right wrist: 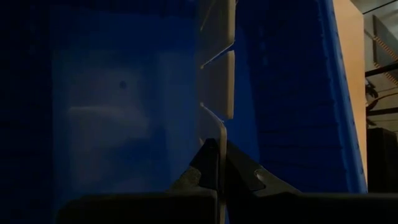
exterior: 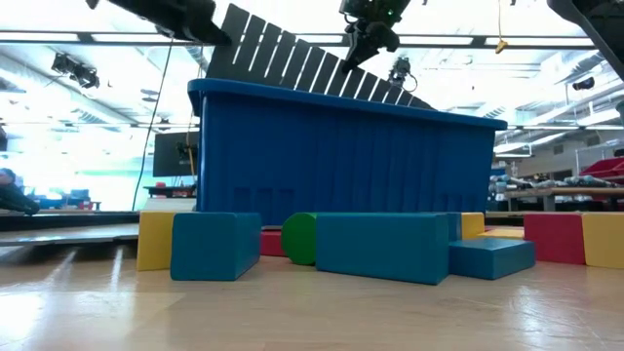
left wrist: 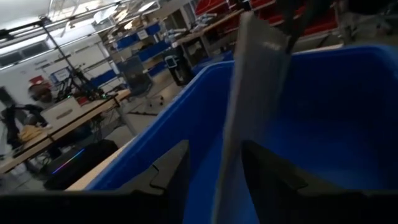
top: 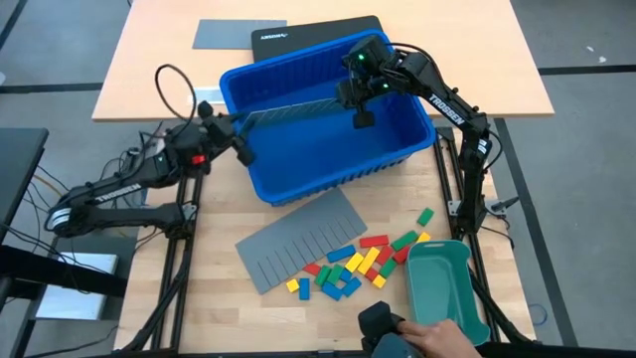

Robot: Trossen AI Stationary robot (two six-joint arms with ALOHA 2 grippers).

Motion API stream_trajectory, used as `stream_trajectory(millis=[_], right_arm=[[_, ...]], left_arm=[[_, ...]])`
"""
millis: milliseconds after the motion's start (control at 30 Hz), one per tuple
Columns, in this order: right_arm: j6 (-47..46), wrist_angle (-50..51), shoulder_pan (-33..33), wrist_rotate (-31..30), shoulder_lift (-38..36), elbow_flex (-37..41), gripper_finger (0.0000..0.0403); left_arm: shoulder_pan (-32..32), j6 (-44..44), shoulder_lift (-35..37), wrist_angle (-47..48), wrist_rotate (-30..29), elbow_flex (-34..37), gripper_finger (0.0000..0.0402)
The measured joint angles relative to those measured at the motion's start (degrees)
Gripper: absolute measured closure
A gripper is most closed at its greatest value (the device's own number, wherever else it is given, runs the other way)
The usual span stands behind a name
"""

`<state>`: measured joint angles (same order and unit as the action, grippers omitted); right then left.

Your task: Sort Items/Unsort Items

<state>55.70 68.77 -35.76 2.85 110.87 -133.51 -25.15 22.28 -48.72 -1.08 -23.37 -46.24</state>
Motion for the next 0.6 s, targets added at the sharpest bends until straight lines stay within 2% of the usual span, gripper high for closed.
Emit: stream_trajectory(millis=[233, 333, 467, 600], right_arm=[[0.0, 0.0, 0.0, 0.0, 0.0, 0.0, 0.0403], [0.0, 0.0, 0.0, 0.5, 0.0, 0.0, 0.0403], [0.0, -0.4, 0.0, 0.7, 0.0, 0.0, 0.0403], [0.2, -3.6, 0.0, -1.1, -0.4, 0.0, 0.0402]], left_arm=[[-1.5, 2.7, -4.6, 2.1, 2.1, -2.7, 0.0264], [-1.4, 2.6, -6.2, 1.9, 3.9, -3.1, 0.0298], [-1.5, 2.8, -8.0, -1.1, 3.5, -3.1, 0.0376], [-2.0, 2.8, -8.3, -6.2, 2.1, -3.0, 0.0392]])
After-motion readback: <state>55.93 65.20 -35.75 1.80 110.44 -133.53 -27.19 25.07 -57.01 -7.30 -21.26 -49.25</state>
